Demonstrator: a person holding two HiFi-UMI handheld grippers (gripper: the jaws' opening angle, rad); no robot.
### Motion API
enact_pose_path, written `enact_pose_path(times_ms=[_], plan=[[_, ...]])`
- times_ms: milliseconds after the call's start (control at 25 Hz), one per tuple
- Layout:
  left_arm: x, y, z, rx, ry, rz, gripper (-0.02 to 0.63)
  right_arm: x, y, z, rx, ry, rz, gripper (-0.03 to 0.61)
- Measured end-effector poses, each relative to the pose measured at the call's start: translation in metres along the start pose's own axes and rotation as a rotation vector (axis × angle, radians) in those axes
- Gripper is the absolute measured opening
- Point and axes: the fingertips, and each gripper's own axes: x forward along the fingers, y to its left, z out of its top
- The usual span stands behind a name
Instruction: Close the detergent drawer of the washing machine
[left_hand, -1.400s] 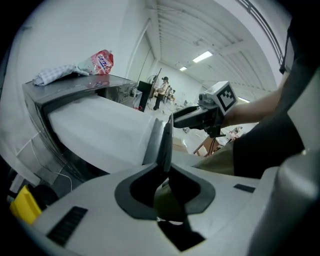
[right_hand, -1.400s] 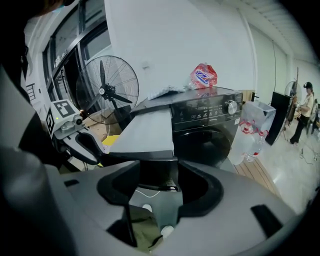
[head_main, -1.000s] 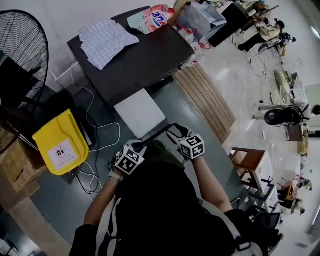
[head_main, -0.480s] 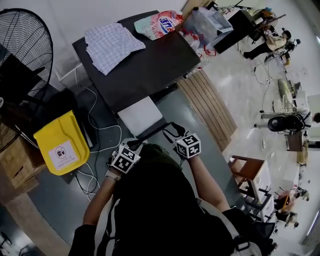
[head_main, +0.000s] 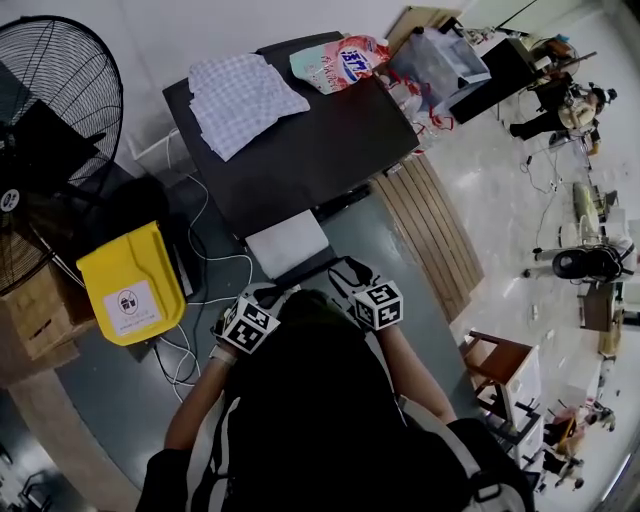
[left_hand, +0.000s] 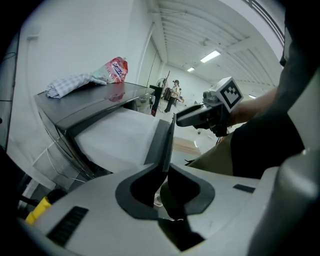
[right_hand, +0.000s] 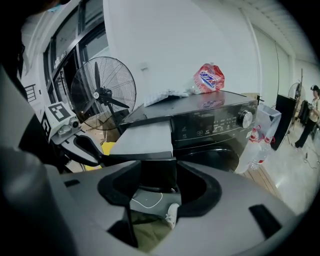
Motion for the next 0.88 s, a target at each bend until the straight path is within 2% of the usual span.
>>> enact_pose_path(times_ms=[480,880], plan=[[-0.005,0.03,0.008,-0.045,-0.004,0.079,0.066,0.019,-0.002,0.025,0.013,-0.018,0.059,0.199],[-0.011,0.062,0.018,-0.106,-0.019,0.148,0.071,0.038,-0.007,0.049,-0.016,-0.032,0.091,0.173]])
